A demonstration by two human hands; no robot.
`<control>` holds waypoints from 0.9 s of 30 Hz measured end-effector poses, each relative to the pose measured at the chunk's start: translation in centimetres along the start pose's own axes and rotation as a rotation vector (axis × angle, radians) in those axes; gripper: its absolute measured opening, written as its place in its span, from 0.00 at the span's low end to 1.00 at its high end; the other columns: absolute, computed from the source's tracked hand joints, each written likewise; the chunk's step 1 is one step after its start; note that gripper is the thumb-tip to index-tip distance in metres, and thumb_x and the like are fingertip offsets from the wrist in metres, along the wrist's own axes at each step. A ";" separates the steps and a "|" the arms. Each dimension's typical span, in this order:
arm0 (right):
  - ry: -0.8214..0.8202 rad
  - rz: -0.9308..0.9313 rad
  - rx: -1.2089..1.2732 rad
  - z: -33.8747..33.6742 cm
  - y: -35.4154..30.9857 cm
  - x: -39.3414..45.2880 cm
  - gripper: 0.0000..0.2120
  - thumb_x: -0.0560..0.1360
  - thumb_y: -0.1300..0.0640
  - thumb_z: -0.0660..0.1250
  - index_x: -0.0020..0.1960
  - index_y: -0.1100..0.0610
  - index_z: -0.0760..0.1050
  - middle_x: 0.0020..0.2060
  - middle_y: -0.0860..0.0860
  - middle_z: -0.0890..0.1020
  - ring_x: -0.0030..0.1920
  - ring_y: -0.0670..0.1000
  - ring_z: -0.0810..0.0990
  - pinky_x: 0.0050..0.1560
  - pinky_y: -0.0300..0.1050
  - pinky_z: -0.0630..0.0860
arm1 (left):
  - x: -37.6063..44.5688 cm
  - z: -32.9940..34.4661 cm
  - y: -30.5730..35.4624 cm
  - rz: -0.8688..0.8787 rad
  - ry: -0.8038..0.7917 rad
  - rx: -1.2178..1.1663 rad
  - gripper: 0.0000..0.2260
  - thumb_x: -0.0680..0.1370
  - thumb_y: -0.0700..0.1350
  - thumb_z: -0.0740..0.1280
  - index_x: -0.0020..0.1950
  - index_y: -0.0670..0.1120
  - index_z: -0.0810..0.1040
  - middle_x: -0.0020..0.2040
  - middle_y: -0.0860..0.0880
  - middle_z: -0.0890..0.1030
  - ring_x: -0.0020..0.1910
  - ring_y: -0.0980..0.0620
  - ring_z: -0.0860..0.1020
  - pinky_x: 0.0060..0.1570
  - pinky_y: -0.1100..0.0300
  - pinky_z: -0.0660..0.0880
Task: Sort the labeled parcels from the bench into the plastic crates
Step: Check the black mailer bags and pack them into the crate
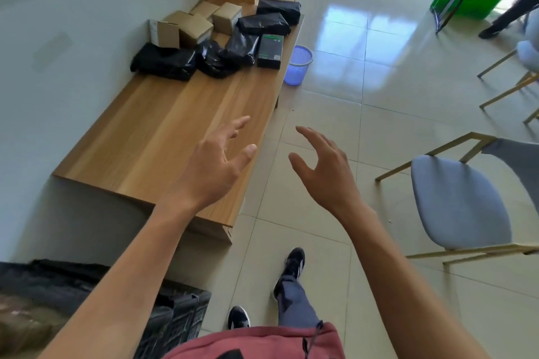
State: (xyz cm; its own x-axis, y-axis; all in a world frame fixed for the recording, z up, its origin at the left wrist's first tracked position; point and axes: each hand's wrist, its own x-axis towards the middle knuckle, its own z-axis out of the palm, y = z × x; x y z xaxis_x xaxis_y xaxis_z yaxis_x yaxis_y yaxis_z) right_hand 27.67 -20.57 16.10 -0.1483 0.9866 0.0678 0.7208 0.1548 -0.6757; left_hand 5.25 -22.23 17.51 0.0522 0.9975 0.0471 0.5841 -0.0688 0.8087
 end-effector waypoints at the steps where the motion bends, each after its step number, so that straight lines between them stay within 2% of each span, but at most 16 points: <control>1: 0.009 0.010 0.011 -0.3 0.8 1.6 0.25 0.82 0.52 0.68 0.78 0.50 0.69 0.74 0.47 0.75 0.74 0.50 0.71 0.68 0.38 0.61 | 1.5 0.5 0.2 0.002 0.002 -0.002 0.25 0.84 0.52 0.67 0.81 0.54 0.66 0.78 0.56 0.70 0.74 0.59 0.70 0.72 0.49 0.72; 8: 0.003 0.001 0.021 -3.0 5.7 13.1 0.25 0.82 0.53 0.68 0.78 0.51 0.69 0.74 0.47 0.75 0.74 0.50 0.70 0.66 0.33 0.57 | 12.7 3.3 1.0 -0.066 0.058 0.040 0.27 0.83 0.48 0.68 0.81 0.53 0.65 0.76 0.53 0.73 0.72 0.56 0.72 0.71 0.47 0.73; 14: -0.066 -0.044 0.030 -3.5 7.8 21.0 0.25 0.82 0.54 0.69 0.77 0.51 0.70 0.73 0.47 0.75 0.73 0.51 0.72 0.66 0.35 0.59 | 18.6 4.8 0.2 -0.167 0.116 0.026 0.26 0.83 0.49 0.67 0.81 0.53 0.65 0.75 0.55 0.73 0.71 0.58 0.72 0.70 0.51 0.73; 23: -0.158 -0.066 -0.003 -1.5 9.8 29.9 0.25 0.82 0.53 0.69 0.77 0.51 0.70 0.74 0.47 0.75 0.74 0.52 0.71 0.68 0.37 0.61 | 26.5 5.4 -3.1 -0.251 0.130 -0.017 0.25 0.83 0.49 0.67 0.80 0.52 0.67 0.74 0.55 0.75 0.70 0.57 0.73 0.70 0.50 0.73; 25: -0.176 -0.063 -0.011 -0.8 9.8 32.3 0.25 0.81 0.54 0.69 0.77 0.51 0.70 0.73 0.47 0.75 0.73 0.52 0.71 0.70 0.41 0.63 | 28.2 4.8 -4.4 -0.258 0.149 -0.039 0.25 0.83 0.49 0.67 0.80 0.52 0.67 0.73 0.55 0.75 0.70 0.57 0.74 0.69 0.53 0.74; 27: -0.194 -0.066 -0.032 0.0 9.6 34.9 0.25 0.81 0.54 0.69 0.77 0.51 0.71 0.72 0.48 0.76 0.73 0.53 0.72 0.71 0.44 0.65 | 29.9 3.8 -5.9 -0.274 0.184 -0.059 0.24 0.84 0.49 0.67 0.80 0.52 0.67 0.73 0.55 0.75 0.70 0.57 0.73 0.65 0.61 0.72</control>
State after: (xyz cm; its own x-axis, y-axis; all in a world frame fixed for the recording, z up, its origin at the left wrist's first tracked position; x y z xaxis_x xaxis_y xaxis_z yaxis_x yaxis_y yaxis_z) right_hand 29.43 15.34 11.92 -0.3210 0.9465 -0.0333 0.7260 0.2233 -0.6504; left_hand 6.40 7.95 11.89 -0.2507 0.9651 -0.0757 0.5079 0.1977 0.8384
